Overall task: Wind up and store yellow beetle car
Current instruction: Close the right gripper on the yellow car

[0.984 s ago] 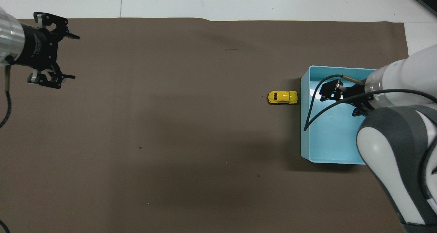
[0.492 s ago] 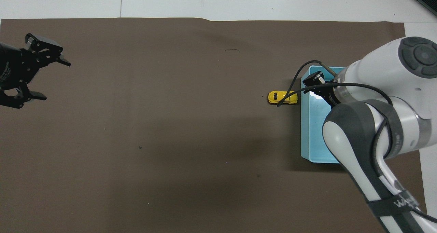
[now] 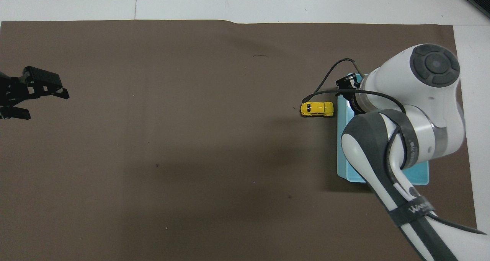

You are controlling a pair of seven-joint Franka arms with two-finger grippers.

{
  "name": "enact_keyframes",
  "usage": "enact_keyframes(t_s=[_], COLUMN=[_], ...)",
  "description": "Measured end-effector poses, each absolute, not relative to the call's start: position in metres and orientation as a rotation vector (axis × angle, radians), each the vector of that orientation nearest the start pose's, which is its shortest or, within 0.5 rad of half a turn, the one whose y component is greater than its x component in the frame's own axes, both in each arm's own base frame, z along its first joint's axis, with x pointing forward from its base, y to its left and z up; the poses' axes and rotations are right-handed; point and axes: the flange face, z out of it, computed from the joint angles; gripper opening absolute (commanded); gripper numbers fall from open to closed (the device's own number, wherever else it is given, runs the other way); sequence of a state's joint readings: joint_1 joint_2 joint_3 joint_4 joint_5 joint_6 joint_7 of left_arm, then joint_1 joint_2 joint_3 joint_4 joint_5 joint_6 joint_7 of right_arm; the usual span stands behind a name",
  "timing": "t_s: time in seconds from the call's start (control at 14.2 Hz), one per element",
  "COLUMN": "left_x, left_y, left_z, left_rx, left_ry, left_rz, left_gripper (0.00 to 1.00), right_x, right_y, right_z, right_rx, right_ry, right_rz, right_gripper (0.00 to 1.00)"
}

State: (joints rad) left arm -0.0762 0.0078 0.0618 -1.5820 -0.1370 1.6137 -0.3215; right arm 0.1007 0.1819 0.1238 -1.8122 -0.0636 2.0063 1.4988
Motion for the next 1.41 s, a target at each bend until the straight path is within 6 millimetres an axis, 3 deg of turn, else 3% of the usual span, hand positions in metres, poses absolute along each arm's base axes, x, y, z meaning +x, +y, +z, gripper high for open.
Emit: enact_keyframes(t_s=[0.28,0.42,0.7,0.98,1.27,1.34,1.41], left_x=[0.559,0.559,0.558,0.556,0.53,0.523,0.517], left_y=[-0.016,-0.02,-0.032,-0.037,-0.031,-0.027,-0.025], left_z=[0.61,0.609,0.61,0.614,0.637,0.646,0.652], left_rx=[-3.204,-3.199,-3.199,-3.199,-3.193,-3.194,-3.195], left_ry=[-0.127,-0.03,0.021,0.049,0.045,0.037,0.032], left_rz=[-0.002,0.0,-0.006,-0.011,0.05,0.055,0.052], left_gripper=[1.0,1.0,1.0,1.0,1.0,1.0,1.0], right_x=[0.611,0.615,0.62,0.621,0.622,0.622,0.621], right_y=[0.136,0.137,0.146,0.152,0.155,0.154,0.154], right_z=[0.404,0.389,0.352,0.33,0.31,0.308,0.304], right_rx=[-2.406,-2.355,-2.333,-2.345,-2.315,-2.303,-2.299], right_ry=[2.025,2.076,2.133,2.129,2.131,2.136,2.138], right_rz=[-0.047,-0.044,-0.024,-0.046,-0.107,-0.114,-0.122], right_gripper=[1.0,1.0,0.99,0.98,0.98,0.95,0.84])
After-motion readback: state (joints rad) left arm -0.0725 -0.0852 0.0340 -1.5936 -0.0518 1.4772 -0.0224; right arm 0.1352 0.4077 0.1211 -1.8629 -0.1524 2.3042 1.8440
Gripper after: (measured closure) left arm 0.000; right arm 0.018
